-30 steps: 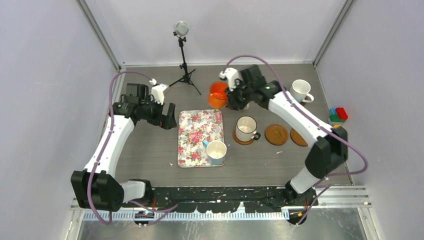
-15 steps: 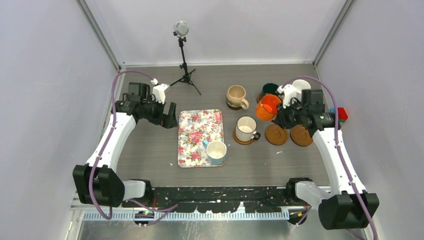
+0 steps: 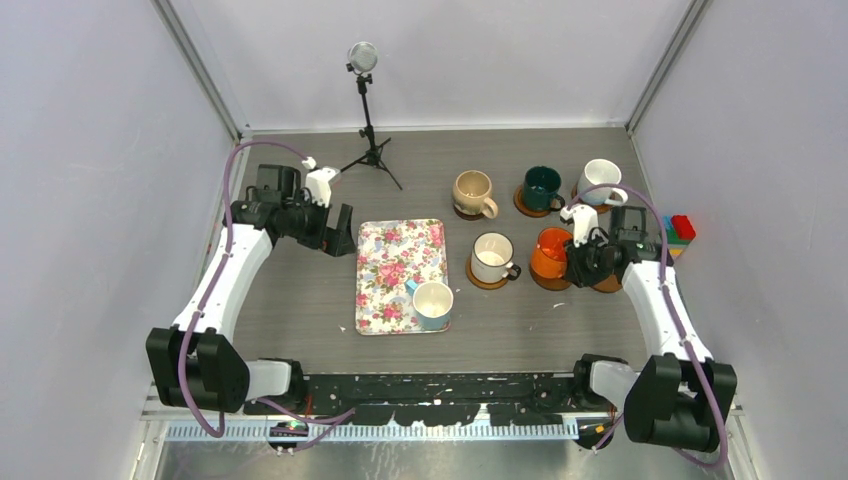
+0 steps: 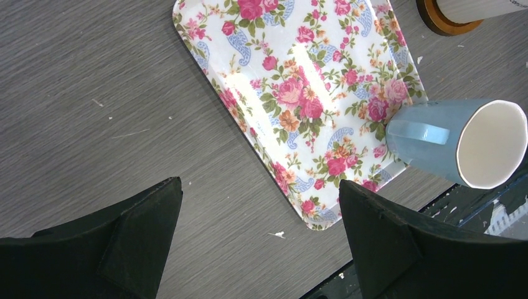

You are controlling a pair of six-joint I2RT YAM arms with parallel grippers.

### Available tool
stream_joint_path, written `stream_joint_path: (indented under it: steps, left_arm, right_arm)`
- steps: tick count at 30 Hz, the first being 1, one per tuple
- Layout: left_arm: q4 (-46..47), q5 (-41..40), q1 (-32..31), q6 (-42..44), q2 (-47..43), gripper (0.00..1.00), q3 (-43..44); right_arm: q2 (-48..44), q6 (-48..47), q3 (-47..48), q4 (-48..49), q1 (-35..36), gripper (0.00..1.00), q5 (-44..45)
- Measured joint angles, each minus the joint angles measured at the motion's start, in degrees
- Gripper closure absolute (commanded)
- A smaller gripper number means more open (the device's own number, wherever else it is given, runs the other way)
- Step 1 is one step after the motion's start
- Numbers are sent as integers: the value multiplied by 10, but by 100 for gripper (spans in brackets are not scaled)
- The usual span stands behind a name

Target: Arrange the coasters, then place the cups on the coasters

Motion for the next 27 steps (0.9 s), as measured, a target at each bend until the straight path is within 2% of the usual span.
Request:
stream_joint_path:
  steps: [12,27]
  left_arm:
    - [1,0,0,1,0,0,0]
    - [1,1,0,1,1,0,0]
  right_arm:
    - [58,-15,-41,101,0,99,18]
    - [37,-61,-60,100,-9,99,39]
